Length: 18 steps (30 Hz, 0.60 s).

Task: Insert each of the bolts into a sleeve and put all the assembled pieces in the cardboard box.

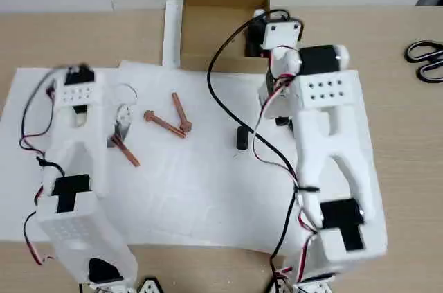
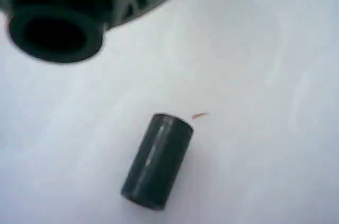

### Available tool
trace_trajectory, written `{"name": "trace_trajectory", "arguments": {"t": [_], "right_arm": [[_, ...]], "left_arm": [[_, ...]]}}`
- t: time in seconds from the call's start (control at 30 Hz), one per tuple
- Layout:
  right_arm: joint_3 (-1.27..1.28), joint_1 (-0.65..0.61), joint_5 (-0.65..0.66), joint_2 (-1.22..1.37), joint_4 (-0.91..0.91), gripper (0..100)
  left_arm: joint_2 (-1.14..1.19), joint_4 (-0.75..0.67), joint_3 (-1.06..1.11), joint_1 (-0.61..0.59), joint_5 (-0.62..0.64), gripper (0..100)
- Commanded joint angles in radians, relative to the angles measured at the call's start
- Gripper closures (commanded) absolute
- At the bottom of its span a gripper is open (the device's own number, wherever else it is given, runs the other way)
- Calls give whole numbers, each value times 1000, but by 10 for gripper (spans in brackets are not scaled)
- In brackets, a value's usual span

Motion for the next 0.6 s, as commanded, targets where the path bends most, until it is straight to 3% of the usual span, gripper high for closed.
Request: {"name": "trace_trajectory", "arguments": {"t": [0.0,0.2,0.4,0.57], "right_arm": [[-14,-2,11,-162,15,995],[-12,-1,11,-341,15,995],[-11,-4,11,-545,22,995],[101,-5,8,-791,25,995]], "left_arm": [[-14,181,-272,25,-114,995],[-114,218,-507,80,-173,995],[-459,218,-479,230,-315,995],[-787,216,-354,341,-333,995]]}}
